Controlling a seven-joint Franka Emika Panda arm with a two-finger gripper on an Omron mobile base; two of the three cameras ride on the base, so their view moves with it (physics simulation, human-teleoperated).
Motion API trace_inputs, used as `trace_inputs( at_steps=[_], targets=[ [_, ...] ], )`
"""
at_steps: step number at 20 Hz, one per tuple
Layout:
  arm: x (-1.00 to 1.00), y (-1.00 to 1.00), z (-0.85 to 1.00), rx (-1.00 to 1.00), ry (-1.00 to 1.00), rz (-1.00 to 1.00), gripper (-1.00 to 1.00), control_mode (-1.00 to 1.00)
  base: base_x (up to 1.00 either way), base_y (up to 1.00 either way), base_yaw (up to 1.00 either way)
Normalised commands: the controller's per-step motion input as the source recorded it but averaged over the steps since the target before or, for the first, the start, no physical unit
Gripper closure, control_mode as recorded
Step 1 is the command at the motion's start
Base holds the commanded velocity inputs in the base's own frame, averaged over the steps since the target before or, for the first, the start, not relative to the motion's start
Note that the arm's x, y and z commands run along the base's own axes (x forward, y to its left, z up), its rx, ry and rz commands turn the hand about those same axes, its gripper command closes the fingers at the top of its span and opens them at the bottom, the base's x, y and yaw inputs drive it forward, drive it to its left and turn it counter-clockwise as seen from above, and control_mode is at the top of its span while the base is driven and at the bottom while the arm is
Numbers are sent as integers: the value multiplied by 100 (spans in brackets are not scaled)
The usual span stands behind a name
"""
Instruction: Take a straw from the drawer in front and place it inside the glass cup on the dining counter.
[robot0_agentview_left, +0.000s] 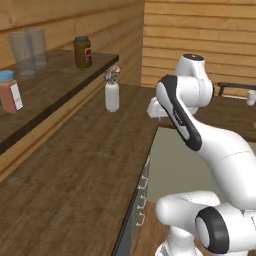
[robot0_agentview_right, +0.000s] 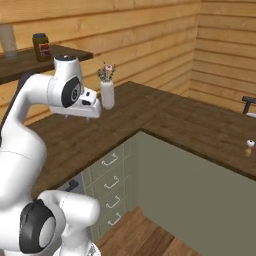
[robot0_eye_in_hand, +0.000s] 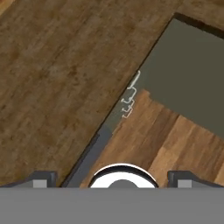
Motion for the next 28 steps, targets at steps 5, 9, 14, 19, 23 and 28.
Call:
trace_inputs(
  at_steps=[5,9,14,19,23,28],
  targets=[
    [0,-91,-16,34,-2,-15,-100,-100,0,0,0],
    [0,-100,-45,40,-3,-6,-100,-100,0,0,0],
    [5,-87,-57,41,-1,-1,-100,-100,0,0,0],
    [20,-43,-56,39,0,0,-100,-100,0,0,0],
    [8,-5,-53,32,-4,0,-100,-100,0,0,0],
    [22,8,-61,25,-2,0,-100,-100,0,0,0]
  ],
)
